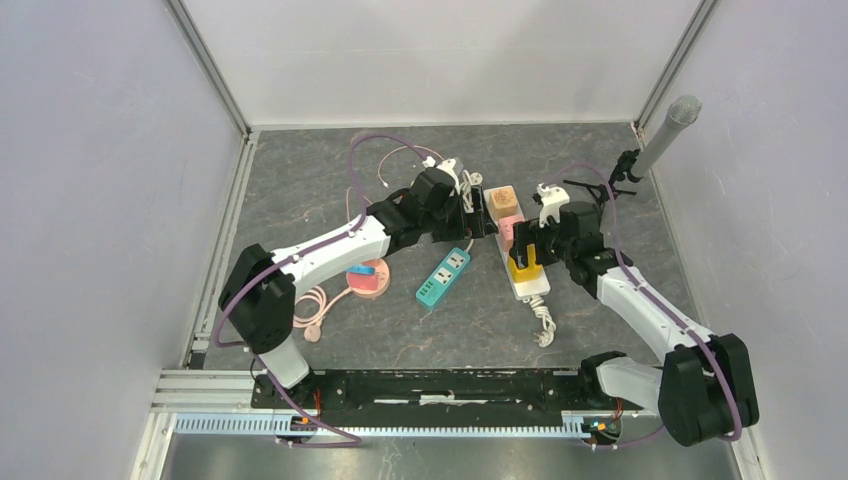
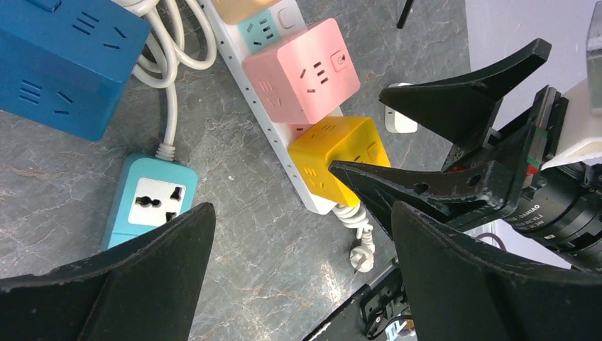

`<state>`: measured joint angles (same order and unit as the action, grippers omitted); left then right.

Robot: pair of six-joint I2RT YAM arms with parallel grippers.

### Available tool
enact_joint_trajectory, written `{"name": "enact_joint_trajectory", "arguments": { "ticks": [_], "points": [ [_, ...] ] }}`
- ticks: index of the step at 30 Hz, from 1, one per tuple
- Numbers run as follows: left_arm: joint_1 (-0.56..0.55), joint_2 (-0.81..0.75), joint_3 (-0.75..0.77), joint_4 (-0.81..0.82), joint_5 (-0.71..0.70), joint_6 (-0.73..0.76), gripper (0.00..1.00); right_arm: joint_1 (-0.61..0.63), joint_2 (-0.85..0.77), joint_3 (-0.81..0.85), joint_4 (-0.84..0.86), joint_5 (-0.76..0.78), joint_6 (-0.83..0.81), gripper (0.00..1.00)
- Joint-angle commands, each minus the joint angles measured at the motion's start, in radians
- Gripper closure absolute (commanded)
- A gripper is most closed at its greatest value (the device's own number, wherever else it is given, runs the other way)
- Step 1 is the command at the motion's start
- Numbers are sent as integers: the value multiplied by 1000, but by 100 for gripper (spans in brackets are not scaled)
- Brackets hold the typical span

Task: Pull the plug off the socket

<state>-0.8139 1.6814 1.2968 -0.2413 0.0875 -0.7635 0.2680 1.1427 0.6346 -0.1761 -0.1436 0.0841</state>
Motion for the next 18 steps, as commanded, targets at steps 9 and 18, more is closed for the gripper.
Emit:
{"name": "enact_joint_trajectory", "arguments": {
  "ticks": [9, 18],
  "points": [
    [42, 148, 121, 49, 153, -58, 1, 88, 26, -31, -27, 148, 69, 15],
    [22, 349, 227, 157, 44, -156, 23, 106, -31, -108, 48, 225, 219, 47]
  ]
}}
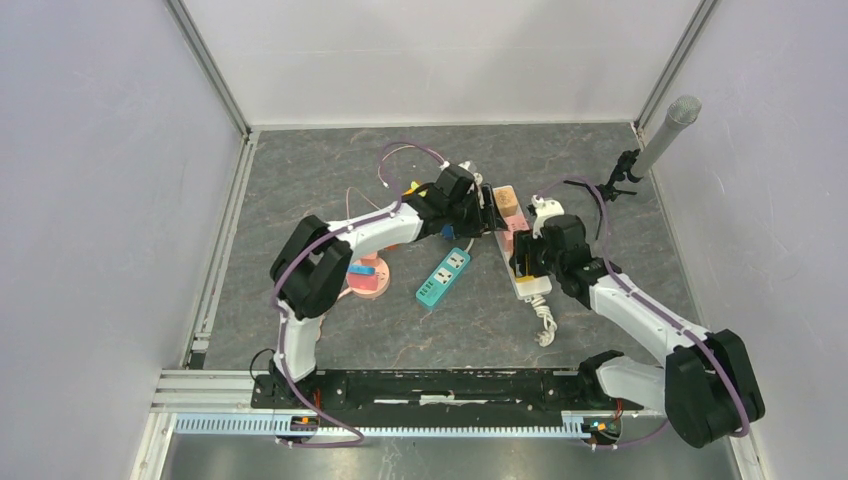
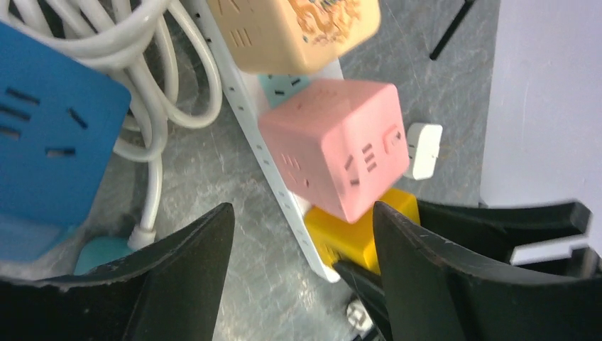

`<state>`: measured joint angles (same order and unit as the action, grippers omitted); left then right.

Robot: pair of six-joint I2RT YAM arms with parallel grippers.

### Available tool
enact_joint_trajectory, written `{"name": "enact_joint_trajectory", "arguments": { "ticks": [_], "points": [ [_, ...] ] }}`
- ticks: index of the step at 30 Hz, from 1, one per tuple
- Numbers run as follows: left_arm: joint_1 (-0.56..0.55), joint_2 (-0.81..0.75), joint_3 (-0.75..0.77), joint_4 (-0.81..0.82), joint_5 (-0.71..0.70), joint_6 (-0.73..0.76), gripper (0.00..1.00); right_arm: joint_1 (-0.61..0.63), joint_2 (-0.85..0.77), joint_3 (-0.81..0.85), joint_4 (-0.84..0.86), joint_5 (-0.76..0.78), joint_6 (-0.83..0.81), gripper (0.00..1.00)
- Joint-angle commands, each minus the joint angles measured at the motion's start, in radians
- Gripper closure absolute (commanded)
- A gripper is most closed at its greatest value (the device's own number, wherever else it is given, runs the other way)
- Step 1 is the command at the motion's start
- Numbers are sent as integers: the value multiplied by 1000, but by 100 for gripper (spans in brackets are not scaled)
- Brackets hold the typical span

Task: Pull the plug off the socket

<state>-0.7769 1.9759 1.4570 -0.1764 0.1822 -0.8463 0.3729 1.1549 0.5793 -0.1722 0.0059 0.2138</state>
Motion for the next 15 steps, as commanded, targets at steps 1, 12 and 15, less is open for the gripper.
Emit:
{"name": "enact_joint_trajectory", "arguments": {
  "ticks": [1, 12, 15],
  "points": [
    [-22, 68, 73, 115, -61, -78, 25, 3, -52, -61, 55, 74, 96, 48],
    [-42, 178, 102, 76, -117, -144, 45, 60, -2, -37, 34, 127, 117, 65],
    [-44, 184, 88, 52, -132, -135, 48, 63, 1, -13, 20, 139, 102, 78]
  ]
}}
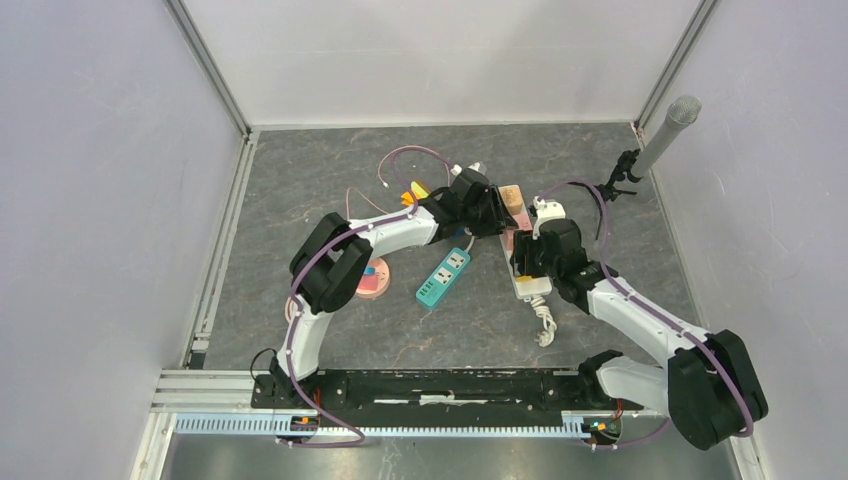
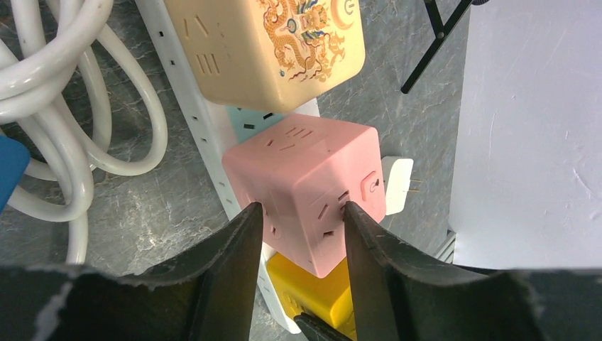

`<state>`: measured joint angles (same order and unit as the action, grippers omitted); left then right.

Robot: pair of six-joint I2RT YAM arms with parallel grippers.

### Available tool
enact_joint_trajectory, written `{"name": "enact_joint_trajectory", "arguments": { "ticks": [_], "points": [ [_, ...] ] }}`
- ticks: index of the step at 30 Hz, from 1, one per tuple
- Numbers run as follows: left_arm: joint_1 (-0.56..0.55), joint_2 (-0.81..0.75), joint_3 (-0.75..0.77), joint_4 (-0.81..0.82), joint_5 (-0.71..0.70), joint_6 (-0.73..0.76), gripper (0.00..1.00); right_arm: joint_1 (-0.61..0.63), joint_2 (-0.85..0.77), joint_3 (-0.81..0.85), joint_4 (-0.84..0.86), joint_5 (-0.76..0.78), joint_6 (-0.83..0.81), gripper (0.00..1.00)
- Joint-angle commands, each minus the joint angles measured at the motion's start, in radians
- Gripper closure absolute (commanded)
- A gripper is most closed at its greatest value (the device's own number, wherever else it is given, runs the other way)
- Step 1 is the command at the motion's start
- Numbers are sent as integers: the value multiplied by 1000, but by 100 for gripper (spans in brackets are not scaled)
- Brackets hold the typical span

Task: Pull the plug off the socket

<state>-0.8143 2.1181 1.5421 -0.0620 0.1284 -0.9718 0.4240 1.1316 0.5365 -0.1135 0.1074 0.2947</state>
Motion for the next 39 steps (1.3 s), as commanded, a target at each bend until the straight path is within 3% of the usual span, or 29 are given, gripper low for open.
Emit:
{"name": "enact_joint_trajectory", "arguments": {
  "ticks": [1, 3, 12, 22, 34, 39],
  "points": [
    [-6, 43, -5, -62, -77, -11, 50, 12, 24, 39, -44, 42, 19, 85],
    [-8, 40, -20, -47, -71, -12, 52, 11, 14, 51, -51, 58, 40, 100],
    [-11, 46, -27, -35, -60, -1, 58, 11, -52, 71, 6, 3, 84, 100],
    [-19, 40, -24, -33, -50, 19, 59, 69, 25, 94, -23, 133, 2, 100],
    [-19, 57, -4, -75, 17, -14, 59, 55, -18, 167, -12, 12, 34, 100],
    [-17, 67, 4, -87, 16, -15, 63, 77, 27, 138, -9, 66, -13, 100]
  ]
}}
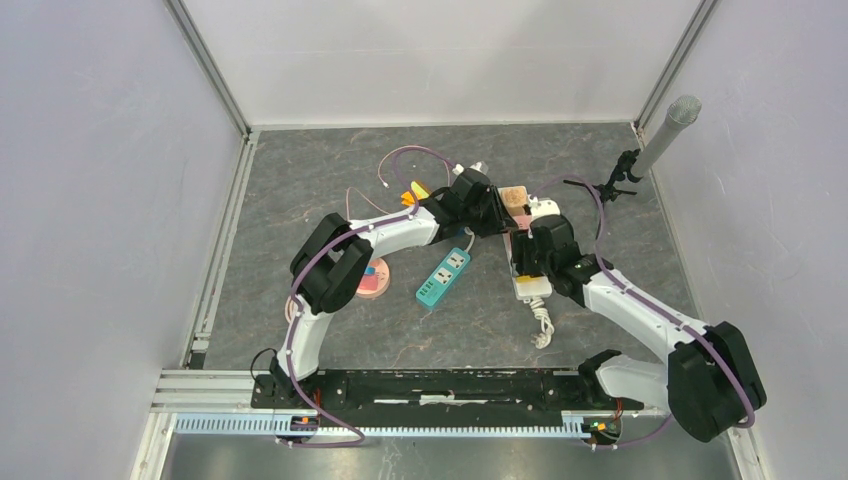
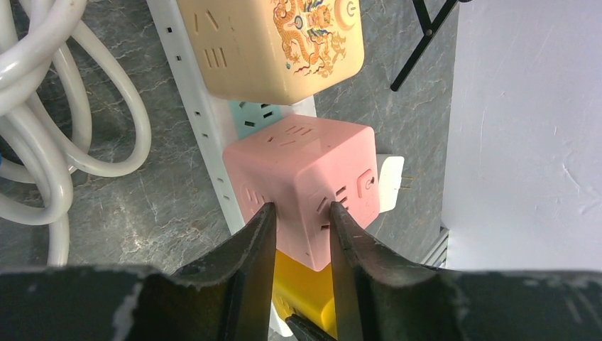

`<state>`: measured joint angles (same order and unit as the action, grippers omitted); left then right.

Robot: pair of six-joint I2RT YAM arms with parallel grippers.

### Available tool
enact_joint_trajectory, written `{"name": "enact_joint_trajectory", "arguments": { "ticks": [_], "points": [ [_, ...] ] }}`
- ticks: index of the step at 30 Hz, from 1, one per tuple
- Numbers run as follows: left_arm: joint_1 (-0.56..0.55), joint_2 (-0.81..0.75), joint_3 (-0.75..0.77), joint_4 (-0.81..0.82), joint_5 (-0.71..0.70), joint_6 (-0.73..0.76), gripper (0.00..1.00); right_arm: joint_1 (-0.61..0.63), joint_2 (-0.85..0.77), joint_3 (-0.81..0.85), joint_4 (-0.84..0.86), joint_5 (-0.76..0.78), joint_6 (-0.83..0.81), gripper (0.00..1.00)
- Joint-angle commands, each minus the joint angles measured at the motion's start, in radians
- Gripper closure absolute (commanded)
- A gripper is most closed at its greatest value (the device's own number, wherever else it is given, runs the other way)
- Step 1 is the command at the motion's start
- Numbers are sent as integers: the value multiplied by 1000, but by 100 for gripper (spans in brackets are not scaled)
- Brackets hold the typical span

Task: Pull the plug off the socket

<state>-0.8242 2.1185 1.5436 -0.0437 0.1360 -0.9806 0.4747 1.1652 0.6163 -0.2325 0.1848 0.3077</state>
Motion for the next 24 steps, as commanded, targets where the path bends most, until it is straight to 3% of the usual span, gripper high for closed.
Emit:
{"name": "enact_joint_trajectory", "arguments": {
  "ticks": [1, 6, 7, 9, 11, 18, 22, 24],
  "points": [
    [-7, 68, 5, -105, 11, -4, 63, 40, 3, 40, 111, 29, -33, 100],
    [-8, 72, 4, -107, 16, 0, 63, 53, 12, -1, 116, 88, -42, 100],
    [-8, 72, 4, -107, 19, 1, 63, 53, 6, -1, 115, 99, -39, 96],
    [-8, 74, 4, -107, 18, 1, 63, 53, -3, -3, 105, 130, -31, 63],
    [-7, 73, 5, -108, 15, 0, 63, 53, -7, -12, 103, 138, -19, 41],
    [-7, 70, 0, -110, 12, 0, 61, 52, 6, -36, 48, 183, 51, 6],
    [-7, 70, -3, -107, 5, 0, 60, 54, -44, -81, 78, 190, 57, 2],
    [-7, 69, -4, -107, 4, 0, 60, 53, -43, -76, 69, 183, 57, 10]
  ]
}}
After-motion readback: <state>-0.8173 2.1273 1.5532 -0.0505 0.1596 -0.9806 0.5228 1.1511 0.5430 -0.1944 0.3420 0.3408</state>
